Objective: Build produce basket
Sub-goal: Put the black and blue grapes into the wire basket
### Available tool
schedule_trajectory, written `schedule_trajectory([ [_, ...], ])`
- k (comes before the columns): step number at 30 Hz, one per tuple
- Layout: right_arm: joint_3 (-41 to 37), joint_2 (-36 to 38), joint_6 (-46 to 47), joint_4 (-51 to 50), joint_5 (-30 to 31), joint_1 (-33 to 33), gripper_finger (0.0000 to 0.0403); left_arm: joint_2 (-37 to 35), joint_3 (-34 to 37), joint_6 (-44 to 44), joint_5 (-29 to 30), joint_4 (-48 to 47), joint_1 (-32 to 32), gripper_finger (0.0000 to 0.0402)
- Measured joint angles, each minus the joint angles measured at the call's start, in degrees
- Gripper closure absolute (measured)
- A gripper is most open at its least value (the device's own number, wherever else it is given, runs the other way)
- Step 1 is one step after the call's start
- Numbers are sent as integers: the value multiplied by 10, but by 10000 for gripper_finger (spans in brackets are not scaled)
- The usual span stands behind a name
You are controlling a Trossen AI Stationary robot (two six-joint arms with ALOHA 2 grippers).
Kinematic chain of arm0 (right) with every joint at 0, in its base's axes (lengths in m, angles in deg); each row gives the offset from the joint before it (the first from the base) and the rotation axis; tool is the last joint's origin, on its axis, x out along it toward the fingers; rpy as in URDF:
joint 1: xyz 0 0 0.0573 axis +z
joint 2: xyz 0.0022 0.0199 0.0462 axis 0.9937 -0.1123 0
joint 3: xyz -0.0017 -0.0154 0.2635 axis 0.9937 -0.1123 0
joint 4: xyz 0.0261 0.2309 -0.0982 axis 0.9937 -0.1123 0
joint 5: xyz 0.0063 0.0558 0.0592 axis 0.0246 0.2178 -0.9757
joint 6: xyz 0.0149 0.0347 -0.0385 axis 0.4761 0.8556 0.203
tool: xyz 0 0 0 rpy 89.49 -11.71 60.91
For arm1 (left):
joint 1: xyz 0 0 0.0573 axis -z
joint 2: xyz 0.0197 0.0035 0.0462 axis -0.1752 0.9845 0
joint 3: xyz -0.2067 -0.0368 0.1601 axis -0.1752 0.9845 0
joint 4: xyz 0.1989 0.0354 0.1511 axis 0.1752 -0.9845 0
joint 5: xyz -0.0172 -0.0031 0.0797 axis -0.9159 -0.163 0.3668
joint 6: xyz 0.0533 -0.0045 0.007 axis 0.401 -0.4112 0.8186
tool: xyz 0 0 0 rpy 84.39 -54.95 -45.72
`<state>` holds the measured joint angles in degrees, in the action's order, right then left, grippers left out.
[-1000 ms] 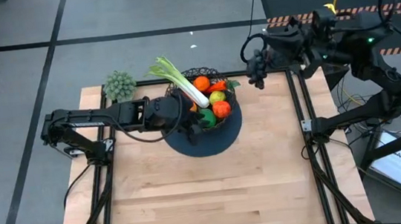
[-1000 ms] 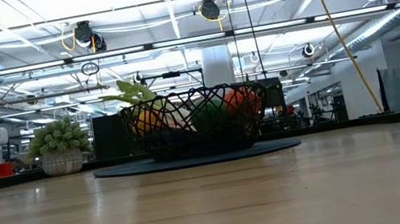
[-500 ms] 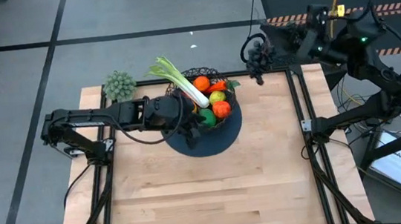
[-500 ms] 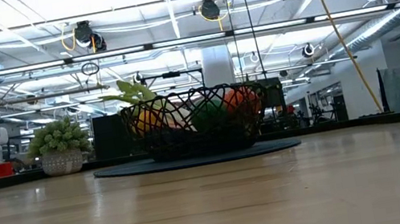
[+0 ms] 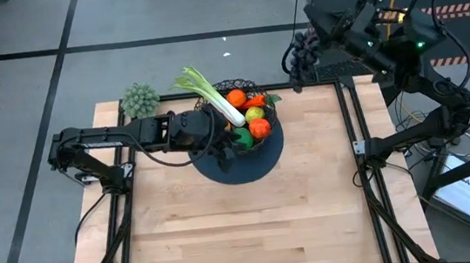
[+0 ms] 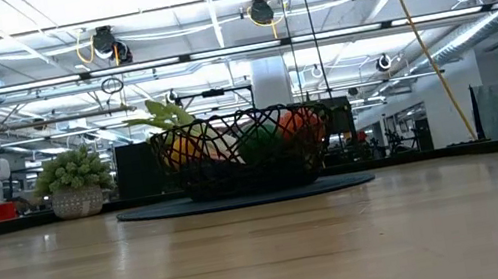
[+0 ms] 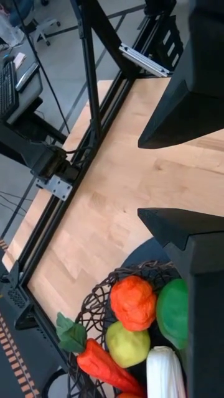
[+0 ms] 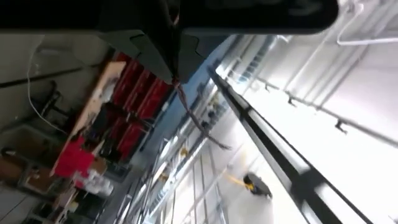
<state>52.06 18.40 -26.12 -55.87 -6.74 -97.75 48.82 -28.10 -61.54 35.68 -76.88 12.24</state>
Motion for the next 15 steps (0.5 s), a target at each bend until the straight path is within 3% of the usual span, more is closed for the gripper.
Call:
schedule_trajectory([
  [10, -1, -15, 23, 75, 70, 0, 401, 0, 0, 4, 0, -1, 0, 236],
  [15, -1, -18, 23, 91, 74, 0, 401, 0, 0, 3, 0, -1, 1, 236],
])
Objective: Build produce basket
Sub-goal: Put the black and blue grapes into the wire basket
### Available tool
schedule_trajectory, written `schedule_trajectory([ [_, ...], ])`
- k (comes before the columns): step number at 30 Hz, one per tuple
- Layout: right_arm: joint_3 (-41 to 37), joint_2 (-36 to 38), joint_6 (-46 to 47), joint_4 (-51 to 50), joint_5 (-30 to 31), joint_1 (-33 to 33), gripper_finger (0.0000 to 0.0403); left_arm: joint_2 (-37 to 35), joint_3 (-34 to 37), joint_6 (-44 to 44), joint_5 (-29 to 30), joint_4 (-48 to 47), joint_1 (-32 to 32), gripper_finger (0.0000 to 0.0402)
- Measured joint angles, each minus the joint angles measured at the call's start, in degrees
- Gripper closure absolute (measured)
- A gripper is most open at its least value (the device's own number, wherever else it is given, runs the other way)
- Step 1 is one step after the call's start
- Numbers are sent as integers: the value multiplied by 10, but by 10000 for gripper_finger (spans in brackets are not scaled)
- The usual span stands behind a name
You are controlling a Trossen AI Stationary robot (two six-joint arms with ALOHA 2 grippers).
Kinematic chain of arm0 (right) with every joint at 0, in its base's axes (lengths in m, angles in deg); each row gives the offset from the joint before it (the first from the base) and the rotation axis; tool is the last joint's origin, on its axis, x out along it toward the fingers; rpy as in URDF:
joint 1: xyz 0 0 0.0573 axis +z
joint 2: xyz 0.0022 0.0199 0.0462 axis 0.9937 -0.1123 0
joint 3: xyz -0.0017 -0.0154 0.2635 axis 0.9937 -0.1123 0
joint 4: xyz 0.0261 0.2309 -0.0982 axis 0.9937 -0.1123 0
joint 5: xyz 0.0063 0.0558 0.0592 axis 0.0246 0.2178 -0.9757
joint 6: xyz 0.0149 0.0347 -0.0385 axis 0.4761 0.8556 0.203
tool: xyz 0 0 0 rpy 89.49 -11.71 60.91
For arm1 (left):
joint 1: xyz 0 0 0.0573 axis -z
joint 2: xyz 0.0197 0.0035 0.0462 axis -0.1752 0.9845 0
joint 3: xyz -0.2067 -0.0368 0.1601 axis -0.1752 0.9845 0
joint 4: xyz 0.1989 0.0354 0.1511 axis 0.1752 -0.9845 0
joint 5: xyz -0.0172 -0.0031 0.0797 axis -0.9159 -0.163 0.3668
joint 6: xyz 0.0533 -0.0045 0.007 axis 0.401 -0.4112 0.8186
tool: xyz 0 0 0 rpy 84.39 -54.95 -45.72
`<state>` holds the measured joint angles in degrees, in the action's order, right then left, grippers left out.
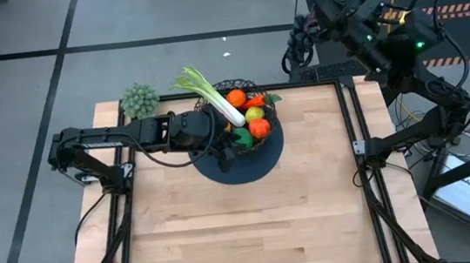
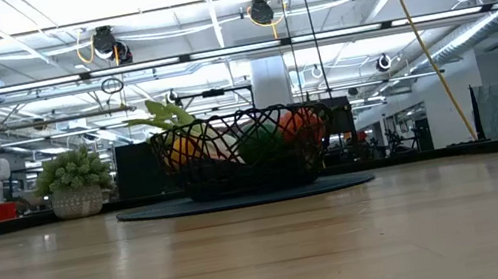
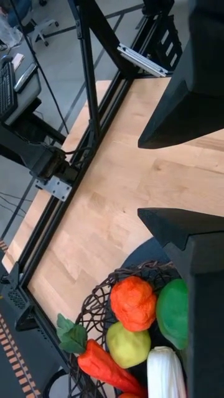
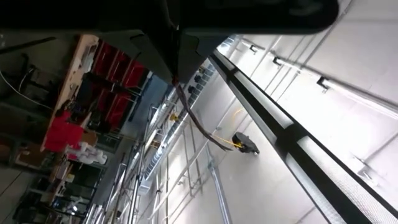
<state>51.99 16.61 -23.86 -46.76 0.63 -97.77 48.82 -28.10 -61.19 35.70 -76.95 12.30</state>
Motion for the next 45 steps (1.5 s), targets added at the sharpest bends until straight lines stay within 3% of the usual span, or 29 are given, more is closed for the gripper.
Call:
schedule_trajectory([
  [6, 0, -1, -11, 0, -3, 0, 401, 0, 0, -2, 0, 0, 2, 236],
  [11, 0, 0, -73, -3, -6, 0, 401, 0, 0, -2, 0, 0, 2, 236],
  [21, 0, 0, -371, -12, -122, 11, 401, 0, 0, -4, 0, 0, 1, 236],
  [34, 0, 6, -841, -30, -126, 88, 401, 0, 0, -4, 0, 0, 1, 236],
  [45, 0, 6, -1117, -41, -126, 162, 401, 0, 0, 0, 0, 0, 1, 236],
])
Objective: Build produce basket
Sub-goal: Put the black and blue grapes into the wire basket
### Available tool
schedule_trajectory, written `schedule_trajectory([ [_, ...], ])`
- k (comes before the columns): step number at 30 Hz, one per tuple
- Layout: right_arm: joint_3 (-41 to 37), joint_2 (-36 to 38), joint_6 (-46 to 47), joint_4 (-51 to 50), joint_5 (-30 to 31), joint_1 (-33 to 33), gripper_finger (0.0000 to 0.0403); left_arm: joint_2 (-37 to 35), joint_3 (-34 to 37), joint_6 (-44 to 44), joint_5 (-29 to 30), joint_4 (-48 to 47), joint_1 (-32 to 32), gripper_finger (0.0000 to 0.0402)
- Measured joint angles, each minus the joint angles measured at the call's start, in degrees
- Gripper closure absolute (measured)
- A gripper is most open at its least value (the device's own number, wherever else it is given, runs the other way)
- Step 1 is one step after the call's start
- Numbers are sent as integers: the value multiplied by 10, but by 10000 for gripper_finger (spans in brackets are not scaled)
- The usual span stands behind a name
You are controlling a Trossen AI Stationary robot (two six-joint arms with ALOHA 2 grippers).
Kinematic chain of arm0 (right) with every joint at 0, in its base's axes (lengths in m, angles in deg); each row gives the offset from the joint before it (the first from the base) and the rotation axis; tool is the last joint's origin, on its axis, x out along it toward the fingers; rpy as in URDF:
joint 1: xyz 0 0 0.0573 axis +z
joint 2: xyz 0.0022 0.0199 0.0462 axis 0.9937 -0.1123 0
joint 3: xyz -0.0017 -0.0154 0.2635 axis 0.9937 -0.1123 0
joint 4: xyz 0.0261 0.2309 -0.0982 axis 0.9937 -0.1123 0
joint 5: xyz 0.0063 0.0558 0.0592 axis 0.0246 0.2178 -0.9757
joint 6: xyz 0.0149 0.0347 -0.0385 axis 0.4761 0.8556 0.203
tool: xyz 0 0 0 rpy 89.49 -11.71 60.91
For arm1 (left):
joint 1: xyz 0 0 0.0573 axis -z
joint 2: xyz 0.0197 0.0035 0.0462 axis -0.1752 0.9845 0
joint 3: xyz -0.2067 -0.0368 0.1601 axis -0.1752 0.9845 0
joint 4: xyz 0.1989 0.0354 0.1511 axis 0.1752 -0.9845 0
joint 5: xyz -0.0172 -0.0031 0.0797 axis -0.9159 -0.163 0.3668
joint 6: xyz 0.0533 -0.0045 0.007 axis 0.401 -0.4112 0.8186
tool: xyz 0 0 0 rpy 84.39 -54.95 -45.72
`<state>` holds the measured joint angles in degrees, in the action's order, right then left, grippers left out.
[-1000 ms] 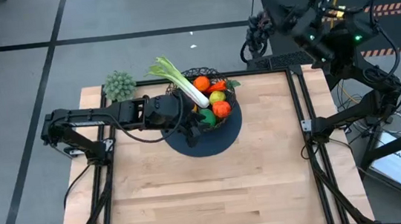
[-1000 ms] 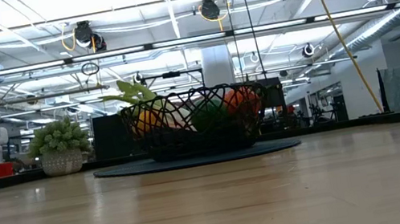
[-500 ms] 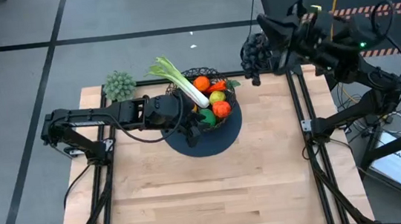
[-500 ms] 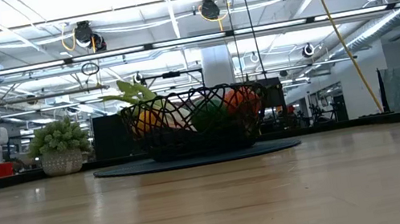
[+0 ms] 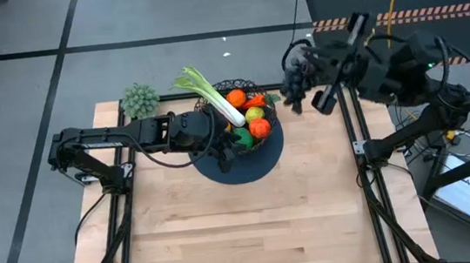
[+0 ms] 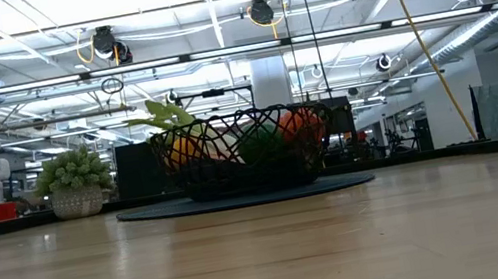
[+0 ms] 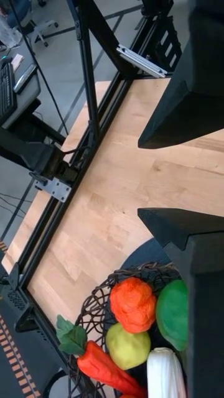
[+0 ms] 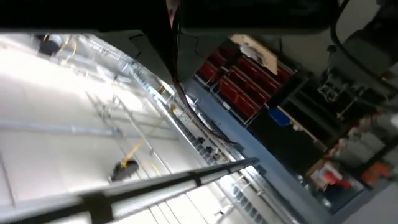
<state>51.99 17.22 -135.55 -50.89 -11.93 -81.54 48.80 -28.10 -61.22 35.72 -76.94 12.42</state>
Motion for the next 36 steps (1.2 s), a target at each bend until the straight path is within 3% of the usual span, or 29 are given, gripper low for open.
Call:
schedule_trajectory([
  [11, 0, 0, -144, 35, 17, 86, 401, 0, 0, 0, 0, 0, 0, 236],
  [19, 0, 3, -118, 35, 20, 97, 401, 0, 0, 15, 0, 0, 0, 236],
  [22, 0, 3, -97, 28, 47, 97, 401, 0, 0, 18, 0, -1, 0, 236],
  [28, 0, 6, 2, -20, 131, 97, 401, -2, 0, 9, 0, -43, 0, 236],
  [33, -12, 7, 172, -93, 221, 97, 401, -16, 0, -22, 0, -99, 0, 236],
  [36, -43, 7, 286, -112, 246, 97, 401, -24, 0, -41, 1, -126, 4, 236],
])
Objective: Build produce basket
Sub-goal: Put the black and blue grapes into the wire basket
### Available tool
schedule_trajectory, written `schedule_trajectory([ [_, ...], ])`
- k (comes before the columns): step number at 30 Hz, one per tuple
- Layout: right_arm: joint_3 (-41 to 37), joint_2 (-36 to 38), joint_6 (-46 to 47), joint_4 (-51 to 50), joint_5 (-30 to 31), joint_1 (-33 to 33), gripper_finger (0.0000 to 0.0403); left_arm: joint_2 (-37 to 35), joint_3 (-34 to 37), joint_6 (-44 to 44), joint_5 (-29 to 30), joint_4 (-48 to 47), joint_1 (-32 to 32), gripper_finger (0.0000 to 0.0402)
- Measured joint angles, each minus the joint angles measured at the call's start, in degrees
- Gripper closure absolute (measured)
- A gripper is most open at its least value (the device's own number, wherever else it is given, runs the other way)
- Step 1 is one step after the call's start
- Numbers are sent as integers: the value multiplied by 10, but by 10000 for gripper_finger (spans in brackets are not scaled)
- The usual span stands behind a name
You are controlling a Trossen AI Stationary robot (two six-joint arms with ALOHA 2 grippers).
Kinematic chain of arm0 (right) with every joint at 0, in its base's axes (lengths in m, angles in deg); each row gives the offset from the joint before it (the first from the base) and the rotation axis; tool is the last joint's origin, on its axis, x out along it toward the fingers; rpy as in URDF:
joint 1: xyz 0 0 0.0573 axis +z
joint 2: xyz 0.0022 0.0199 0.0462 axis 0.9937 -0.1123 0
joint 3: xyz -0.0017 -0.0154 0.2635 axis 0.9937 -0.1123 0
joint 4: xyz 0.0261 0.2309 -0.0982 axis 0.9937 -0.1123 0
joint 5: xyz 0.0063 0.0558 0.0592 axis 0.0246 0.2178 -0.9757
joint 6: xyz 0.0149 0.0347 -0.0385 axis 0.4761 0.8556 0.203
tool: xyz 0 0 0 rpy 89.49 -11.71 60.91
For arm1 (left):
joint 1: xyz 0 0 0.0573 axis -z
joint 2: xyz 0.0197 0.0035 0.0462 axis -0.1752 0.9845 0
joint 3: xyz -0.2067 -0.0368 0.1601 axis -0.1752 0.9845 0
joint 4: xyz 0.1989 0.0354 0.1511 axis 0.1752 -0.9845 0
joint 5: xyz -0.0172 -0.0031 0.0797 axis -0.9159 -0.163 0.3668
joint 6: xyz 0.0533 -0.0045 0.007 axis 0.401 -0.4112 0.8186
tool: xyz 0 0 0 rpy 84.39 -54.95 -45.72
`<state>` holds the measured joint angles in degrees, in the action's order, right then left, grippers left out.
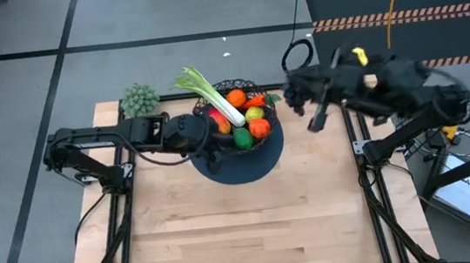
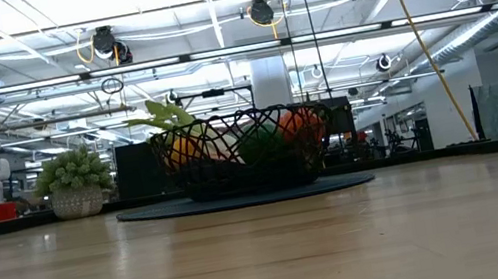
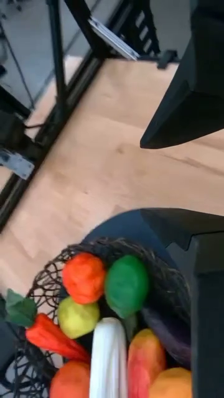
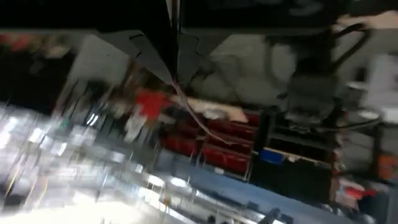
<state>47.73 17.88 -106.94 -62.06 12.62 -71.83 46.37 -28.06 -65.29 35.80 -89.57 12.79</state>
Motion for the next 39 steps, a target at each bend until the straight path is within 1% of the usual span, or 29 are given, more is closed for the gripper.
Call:
schedule_trajectory([
  [3, -49, 0, 113, 8, 0, 0, 401, -15, 0, -16, 0, -31, 2, 236],
  [6, -111, 0, 189, 37, -1, -3, 401, -24, -1, -36, 4, -28, 4, 236],
  [8, -159, -1, 215, 75, -1, -9, 401, -30, 0, -38, 8, -37, 5, 236],
  [11, -230, -1, 232, 150, -1, -30, 401, -35, -1, -38, 13, -23, 6, 236],
  [13, -269, -2, 248, 205, -1, -50, 401, -36, -1, -38, 12, -27, 6, 236],
  [16, -309, -12, 296, 281, -2, -82, 401, -38, -1, -38, 13, -25, 6, 236],
  [20, -320, -40, 347, 314, -6, -120, 401, -37, -1, -36, 13, -25, 6, 236],
  [21, -320, -48, 352, 320, -15, -130, 401, -39, -1, -36, 13, -25, 6, 236],
  [26, -320, -106, 352, 380, -88, -179, 401, -40, -1, -39, 17, -24, 6, 236],
  [31, -320, -156, 352, 401, -155, -215, 401, -40, -1, -35, 17, -24, 6, 236],
  [34, -320, -189, 352, 408, -170, -228, 401, -40, -1, -30, 17, -24, 6, 236],
  [39, -320, -237, 359, 446, -171, -244, 401, -40, -1, -25, 17, -24, 6, 236],
])
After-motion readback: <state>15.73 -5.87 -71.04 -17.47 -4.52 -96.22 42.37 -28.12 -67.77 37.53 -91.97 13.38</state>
